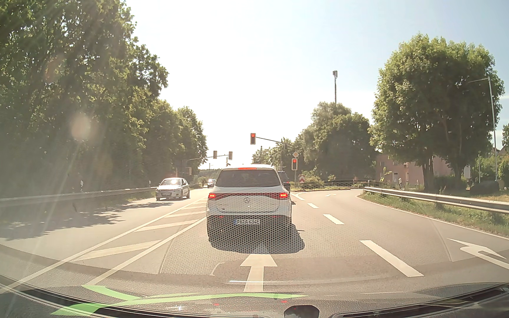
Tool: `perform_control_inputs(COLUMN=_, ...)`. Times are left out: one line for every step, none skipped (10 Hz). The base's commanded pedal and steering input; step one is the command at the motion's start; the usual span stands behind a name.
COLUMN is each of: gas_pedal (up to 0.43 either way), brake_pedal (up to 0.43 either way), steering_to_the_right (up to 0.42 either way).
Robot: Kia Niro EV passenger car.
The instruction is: Follow the waypoints while adhering to traffic rules and regulations
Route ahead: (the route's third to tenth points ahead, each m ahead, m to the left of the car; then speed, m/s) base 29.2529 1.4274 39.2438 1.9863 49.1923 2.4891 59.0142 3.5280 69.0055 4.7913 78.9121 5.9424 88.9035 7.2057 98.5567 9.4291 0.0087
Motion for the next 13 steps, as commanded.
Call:
perform_control_inputs(gas_pedal=0.000, brake_pedal=0.293, steering_to_the_right=0.000)
perform_control_inputs(gas_pedal=0.000, brake_pedal=0.293, steering_to_the_right=0.000)
perform_control_inputs(gas_pedal=0.000, brake_pedal=0.293, steering_to_the_right=0.000)
perform_control_inputs(gas_pedal=0.000, brake_pedal=0.299, steering_to_the_right=0.000)
perform_control_inputs(gas_pedal=0.000, brake_pedal=0.299, steering_to_the_right=0.000)
perform_control_inputs(gas_pedal=0.000, brake_pedal=0.299, steering_to_the_right=0.000)
perform_control_inputs(gas_pedal=0.000, brake_pedal=0.299, steering_to_the_right=0.000)
perform_control_inputs(gas_pedal=0.000, brake_pedal=0.299, steering_to_the_right=0.000)
perform_control_inputs(gas_pedal=0.000, brake_pedal=0.299, steering_to_the_right=0.000)
perform_control_inputs(gas_pedal=0.000, brake_pedal=0.299, steering_to_the_right=0.000)
perform_control_inputs(gas_pedal=0.000, brake_pedal=0.299, steering_to_the_right=0.000)
perform_control_inputs(gas_pedal=0.000, brake_pedal=0.299, steering_to_the_right=0.000)
perform_control_inputs(gas_pedal=0.000, brake_pedal=0.299, steering_to_the_right=0.000)
